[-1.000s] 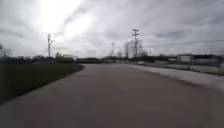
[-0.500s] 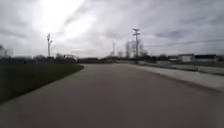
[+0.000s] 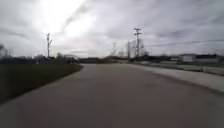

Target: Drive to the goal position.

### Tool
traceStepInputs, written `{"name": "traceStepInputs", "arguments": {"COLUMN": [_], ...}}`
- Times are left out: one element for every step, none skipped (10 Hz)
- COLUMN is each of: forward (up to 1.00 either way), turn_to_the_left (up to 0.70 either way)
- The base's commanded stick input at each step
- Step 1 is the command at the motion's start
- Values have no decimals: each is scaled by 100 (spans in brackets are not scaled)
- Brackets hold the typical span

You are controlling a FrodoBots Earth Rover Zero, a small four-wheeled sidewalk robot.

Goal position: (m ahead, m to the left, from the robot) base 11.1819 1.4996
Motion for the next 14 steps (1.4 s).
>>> {"name": "traceStepInputs", "arguments": {"forward": [100,100,100,100,100,100,100,100,100,100,100,100,100,100], "turn_to_the_left": [0,0,0,0,0,0,2,2,2,2,0,0,0,0]}}
